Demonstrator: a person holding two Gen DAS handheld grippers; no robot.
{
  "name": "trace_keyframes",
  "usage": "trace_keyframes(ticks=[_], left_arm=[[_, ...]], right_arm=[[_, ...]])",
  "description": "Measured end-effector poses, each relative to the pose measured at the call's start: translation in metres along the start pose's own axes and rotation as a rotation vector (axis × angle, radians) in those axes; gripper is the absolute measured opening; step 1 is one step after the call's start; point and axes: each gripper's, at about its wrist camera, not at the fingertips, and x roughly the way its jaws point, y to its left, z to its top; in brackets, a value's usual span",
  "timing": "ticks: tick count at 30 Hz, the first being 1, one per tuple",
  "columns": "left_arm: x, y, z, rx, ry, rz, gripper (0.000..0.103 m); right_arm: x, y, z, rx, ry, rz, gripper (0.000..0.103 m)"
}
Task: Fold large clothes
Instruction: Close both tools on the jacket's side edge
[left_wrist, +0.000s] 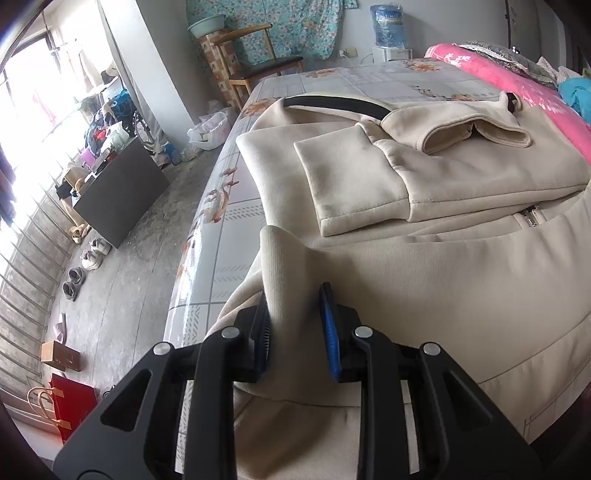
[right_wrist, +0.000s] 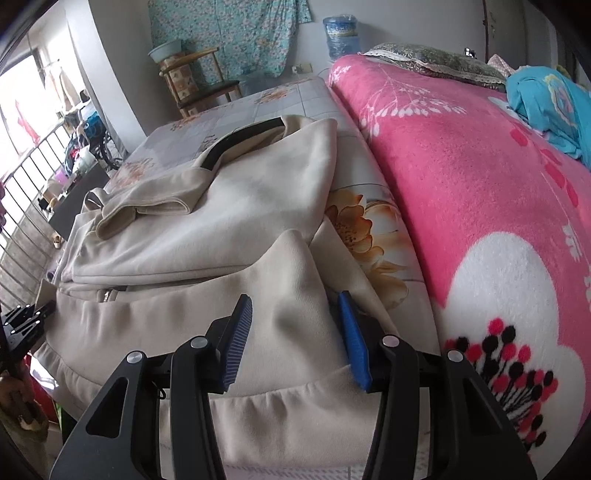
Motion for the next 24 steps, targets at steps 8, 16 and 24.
trace_keyframes(ticks=[8, 16, 24], left_arm=[[0.002, 0.001, 0.001, -0.003, 0.006, -0.002, 0.024], [0.002, 0.001, 0.000, 0.003, 0.005, 0.003, 0.024], [0.002, 0.002, 0.000, -0.001, 0.010, 0.005, 0.024]], right_arm=[[0.000, 0.002, -0.005, -0.009, 0.039, 0.015, 0.047], [0.001, 0.000, -0.005, -0.011, 0.059, 0.038, 0.048], [0.001, -0.004, -0.006, -0.015, 0.068, 0.111, 0.048]])
